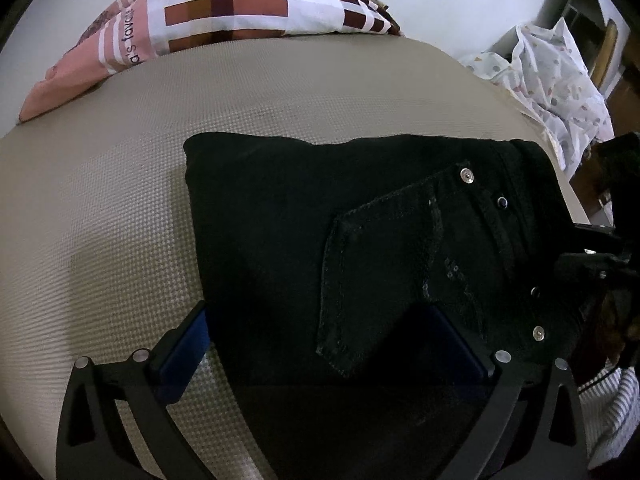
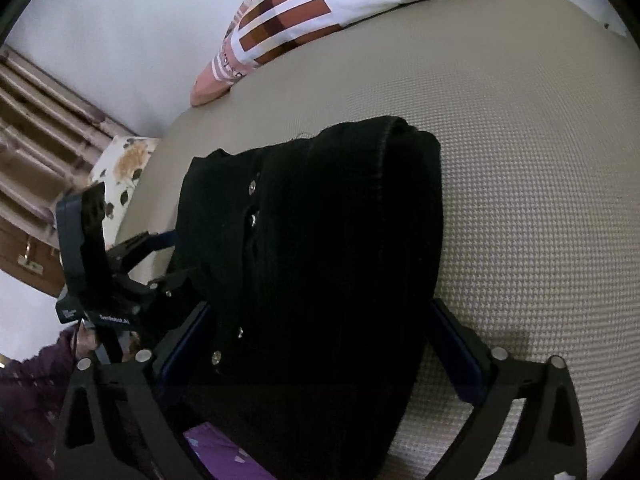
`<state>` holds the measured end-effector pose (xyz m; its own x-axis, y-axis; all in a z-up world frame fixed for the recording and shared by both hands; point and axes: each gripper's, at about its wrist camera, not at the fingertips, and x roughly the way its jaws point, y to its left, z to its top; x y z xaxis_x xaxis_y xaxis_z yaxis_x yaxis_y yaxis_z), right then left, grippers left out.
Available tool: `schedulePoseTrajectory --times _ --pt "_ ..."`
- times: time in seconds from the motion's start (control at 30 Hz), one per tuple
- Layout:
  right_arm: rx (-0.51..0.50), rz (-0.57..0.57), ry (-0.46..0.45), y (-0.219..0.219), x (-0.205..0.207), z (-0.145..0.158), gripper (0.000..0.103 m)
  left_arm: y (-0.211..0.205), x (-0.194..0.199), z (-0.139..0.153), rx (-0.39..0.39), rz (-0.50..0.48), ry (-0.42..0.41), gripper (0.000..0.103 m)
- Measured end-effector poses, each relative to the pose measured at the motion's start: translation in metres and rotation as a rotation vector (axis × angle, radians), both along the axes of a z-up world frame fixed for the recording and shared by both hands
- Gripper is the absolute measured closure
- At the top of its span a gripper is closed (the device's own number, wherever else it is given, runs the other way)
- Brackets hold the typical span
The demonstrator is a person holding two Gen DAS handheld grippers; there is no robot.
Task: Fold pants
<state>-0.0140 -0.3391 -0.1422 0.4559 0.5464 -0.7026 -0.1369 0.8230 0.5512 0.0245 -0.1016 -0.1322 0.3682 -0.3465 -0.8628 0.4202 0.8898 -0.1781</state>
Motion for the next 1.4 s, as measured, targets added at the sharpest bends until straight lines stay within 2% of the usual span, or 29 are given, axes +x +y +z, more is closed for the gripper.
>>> schedulePoseTrajectory --times 0.1,0.37,0.5,0.53,0.6,0.7,0.8,0.87,0.97,1.13,1.17,1.2,1.23,1.27,1.33,1.37,1.4 --pt "-0.011 0.004 0.005 -0.005 -0.001 0.0 0.016 0.002 0.0 0.0 -0.015 -0.008 -0.005 0.0" --pt "0.141 0.003 0.003 -0.027 -0.003 -0.008 0.018 0.002 0.003 0.001 -0.02 -0.053 0.016 0.0" --pt "0.155 -0.014 0.004 -0.032 -0.003 -0.009 0.033 0.003 0.002 0.001 -0.038 -0.069 0.018 0.0" --pt "0.166 -0.021 0.012 -0.034 -0.003 -0.011 0.046 0.005 0.002 0.0 -0.049 -0.067 0.018 0.0" --pt "0.197 -0.03 0.046 -0.037 -0.001 -0.017 0.059 0.007 0.003 0.001 -0.081 -0.075 0.029 0.0" --pt "0.281 -0.025 0.07 -0.039 -0.002 -0.025 0.067 0.016 0.005 0.005 -0.162 -0.083 0.061 0.001" --pt "0.377 -0.027 0.087 -0.046 -0.001 -0.032 0.068 0.03 0.014 0.004 -0.263 -0.079 0.123 0.002" --pt "0.372 -0.001 0.105 -0.048 0.002 -0.034 0.067 0.04 0.022 0.004 -0.342 -0.073 0.172 0.001" --pt "0.405 0.035 0.136 -0.05 0.006 -0.035 0.062 0.048 0.031 0.002 -0.413 -0.061 0.215 0.001" --pt "0.356 0.072 0.11 -0.038 0.007 -0.028 0.051 0.037 0.033 0.004 -0.367 -0.096 0.183 0.001" --pt "0.338 0.071 0.097 -0.034 0.007 -0.026 0.052 0.035 0.031 0.004 -0.364 -0.093 0.173 0.001" --pt "0.316 0.065 0.085 -0.032 0.006 -0.024 0.062 0.035 0.03 0.004 -0.365 -0.089 0.162 0.001" --pt "0.291 0.057 0.078 -0.029 0.005 -0.024 0.065 0.036 0.027 0.004 -0.365 -0.081 0.146 0.007" --pt "0.293 0.035 0.074 -0.028 0.002 -0.025 0.066 0.037 0.024 0.004 -0.354 -0.066 0.124 0.028" --pt "0.303 0.004 0.067 -0.029 -0.002 -0.025 0.07 0.048 0.023 0.005 -0.322 -0.011 0.099 0.058" --pt "0.303 -0.013 0.061 -0.029 -0.005 -0.024 0.07 0.054 0.024 0.004 -0.343 0.002 0.111 0.064" --pt "0.312 -0.029 0.057 -0.028 -0.008 -0.022 0.072 0.061 0.025 0.003 -0.374 0.023 0.133 0.065"
